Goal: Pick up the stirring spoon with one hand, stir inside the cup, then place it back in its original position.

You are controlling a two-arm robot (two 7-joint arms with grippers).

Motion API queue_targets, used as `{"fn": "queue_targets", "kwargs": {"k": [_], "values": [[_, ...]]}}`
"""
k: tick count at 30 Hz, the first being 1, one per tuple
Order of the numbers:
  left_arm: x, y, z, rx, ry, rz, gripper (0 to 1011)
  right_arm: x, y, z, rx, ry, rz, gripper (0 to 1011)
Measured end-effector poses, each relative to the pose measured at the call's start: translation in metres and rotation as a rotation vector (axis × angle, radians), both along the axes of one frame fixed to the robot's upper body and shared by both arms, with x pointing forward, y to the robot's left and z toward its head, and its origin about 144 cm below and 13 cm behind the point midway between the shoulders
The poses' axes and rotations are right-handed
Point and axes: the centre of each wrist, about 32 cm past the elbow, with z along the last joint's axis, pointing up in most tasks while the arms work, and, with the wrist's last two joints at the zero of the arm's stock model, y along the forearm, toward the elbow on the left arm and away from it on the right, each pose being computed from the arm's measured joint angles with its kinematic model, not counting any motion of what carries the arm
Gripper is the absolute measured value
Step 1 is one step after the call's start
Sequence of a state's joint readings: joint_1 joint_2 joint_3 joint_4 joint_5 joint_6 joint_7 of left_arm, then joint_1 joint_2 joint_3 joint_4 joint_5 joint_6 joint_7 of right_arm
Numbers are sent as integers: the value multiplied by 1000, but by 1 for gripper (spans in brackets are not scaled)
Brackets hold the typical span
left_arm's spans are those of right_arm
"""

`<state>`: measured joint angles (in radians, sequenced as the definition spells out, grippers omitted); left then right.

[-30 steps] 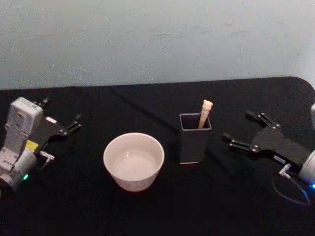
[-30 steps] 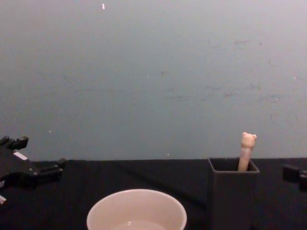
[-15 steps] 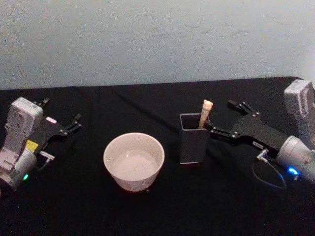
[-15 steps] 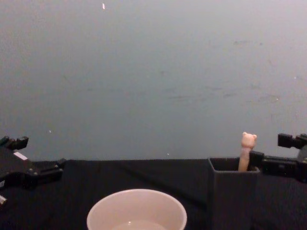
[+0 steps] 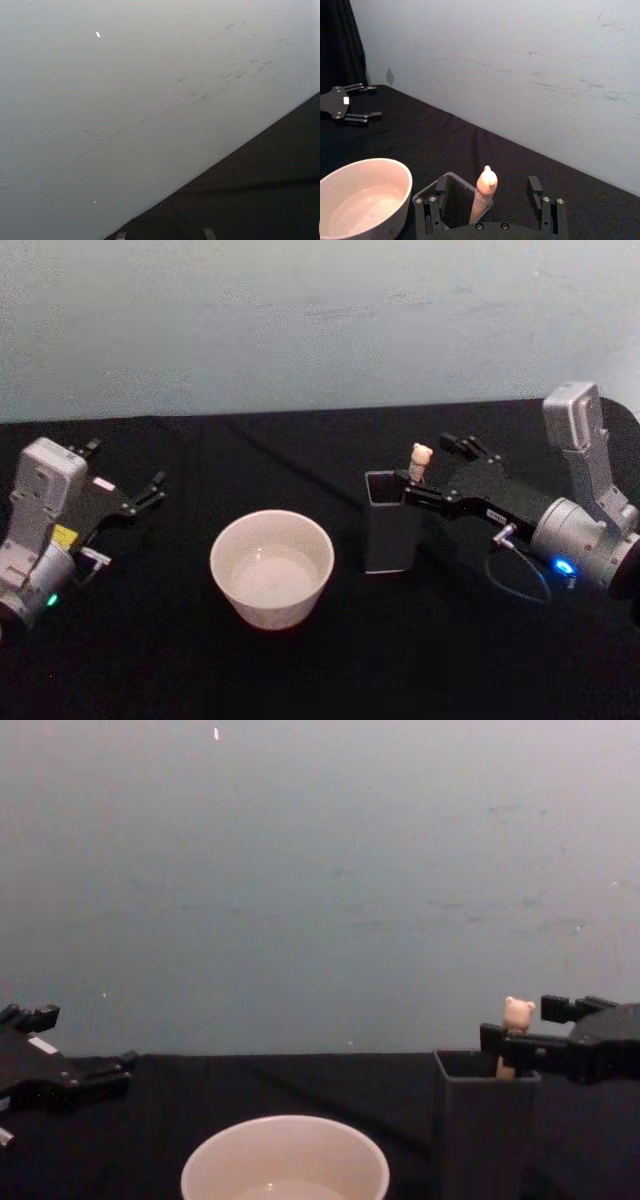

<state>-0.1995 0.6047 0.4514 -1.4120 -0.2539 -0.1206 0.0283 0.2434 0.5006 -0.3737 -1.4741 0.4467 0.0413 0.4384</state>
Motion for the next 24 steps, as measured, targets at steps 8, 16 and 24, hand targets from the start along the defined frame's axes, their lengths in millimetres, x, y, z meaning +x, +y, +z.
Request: {"fn": "queue_targets", "kwargs": {"k": [8,16,24], "values": [[0,0,0,0,0,0,1001,4,4,-1,7,14,-7,1002],[0,0,0,0,0,0,1001,5,4,-1,11,20,-10,1002],[0,0,0,0,0,0,1001,5,3,-1,10,18,-10,1000]]}}
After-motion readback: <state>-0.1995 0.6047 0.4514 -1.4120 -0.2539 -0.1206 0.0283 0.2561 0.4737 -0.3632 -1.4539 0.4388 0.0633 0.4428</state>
